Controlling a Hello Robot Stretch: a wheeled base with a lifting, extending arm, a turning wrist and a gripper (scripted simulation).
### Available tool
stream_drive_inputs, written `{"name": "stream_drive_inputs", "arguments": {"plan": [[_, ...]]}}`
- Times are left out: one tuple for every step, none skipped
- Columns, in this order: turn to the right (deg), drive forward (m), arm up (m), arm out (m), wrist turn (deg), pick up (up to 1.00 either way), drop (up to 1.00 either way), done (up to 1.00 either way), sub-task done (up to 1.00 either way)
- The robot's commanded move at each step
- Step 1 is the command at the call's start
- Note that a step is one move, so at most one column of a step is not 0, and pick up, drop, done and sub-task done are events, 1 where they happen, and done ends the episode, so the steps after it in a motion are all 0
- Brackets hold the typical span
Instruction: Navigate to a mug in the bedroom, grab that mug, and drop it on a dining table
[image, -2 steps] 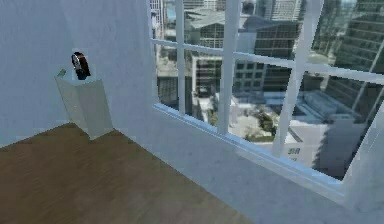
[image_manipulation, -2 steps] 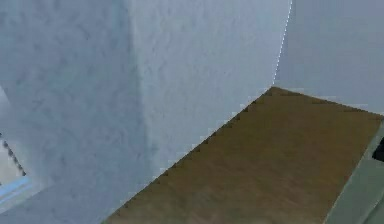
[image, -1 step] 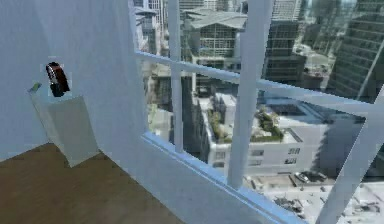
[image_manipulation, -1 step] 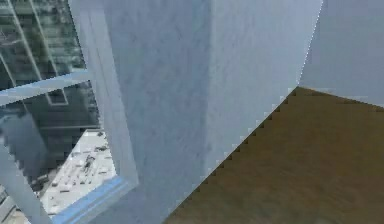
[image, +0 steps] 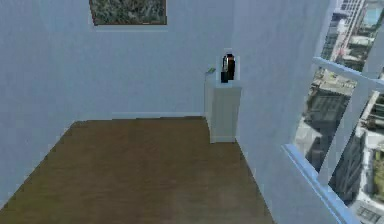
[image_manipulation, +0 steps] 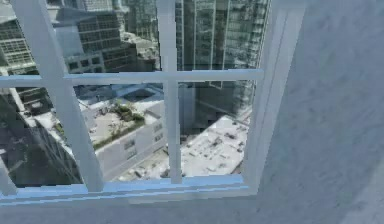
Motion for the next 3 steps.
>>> {"name": "stream_drive_inputs", "arguments": {"plan": [[0.0,1.00,0.00,0.00,0.0,0.00,0.00,0.00,0.00],[-6.0,0.00,0.00,0.00,0.0,0.00,0.00,0.00,0.00],[0.0,0.25,0.00,0.00,0.0,0.00,0.00,0.00,0.00]]}}
